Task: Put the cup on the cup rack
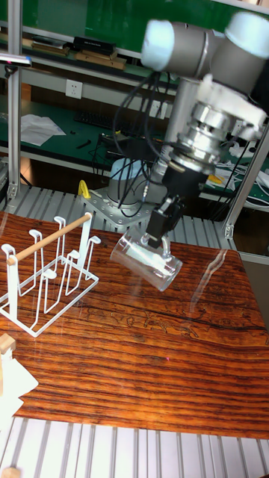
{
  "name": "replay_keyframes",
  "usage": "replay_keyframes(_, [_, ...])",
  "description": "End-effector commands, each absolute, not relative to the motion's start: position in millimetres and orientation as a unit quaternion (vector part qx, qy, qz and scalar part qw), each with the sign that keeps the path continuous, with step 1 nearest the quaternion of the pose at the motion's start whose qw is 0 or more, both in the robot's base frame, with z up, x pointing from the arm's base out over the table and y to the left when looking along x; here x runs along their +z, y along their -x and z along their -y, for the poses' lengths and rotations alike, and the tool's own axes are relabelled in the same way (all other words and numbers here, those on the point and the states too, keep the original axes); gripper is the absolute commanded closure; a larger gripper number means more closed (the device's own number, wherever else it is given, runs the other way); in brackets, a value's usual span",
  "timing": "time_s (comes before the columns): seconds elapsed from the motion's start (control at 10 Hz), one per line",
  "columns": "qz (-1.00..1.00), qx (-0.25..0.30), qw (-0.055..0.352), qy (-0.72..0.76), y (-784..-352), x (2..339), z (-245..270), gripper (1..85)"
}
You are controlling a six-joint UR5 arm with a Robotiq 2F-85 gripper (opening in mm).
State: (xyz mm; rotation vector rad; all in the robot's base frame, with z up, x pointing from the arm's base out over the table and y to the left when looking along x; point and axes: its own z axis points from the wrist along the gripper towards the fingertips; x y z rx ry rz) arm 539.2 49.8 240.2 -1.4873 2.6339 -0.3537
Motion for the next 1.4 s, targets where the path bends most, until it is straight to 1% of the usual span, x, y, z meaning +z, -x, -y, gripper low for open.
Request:
replay_keyframes(0.0, [-0.888,-0.042,0.088,0.450,-531.0,256.3,-61.4,84.7])
replay_keyframes(0.4, [-0.897,0.032,0.112,0.425,-516.1,262.5,-62.1,84.7])
replay_keyframes(0.9, [-0.894,0.039,0.117,0.430,-510.5,257.7,-43.4,84.7])
replay_keyframes(1.3, [-0.888,0.045,0.127,0.440,-506.3,245.2,-25.5,84.7])
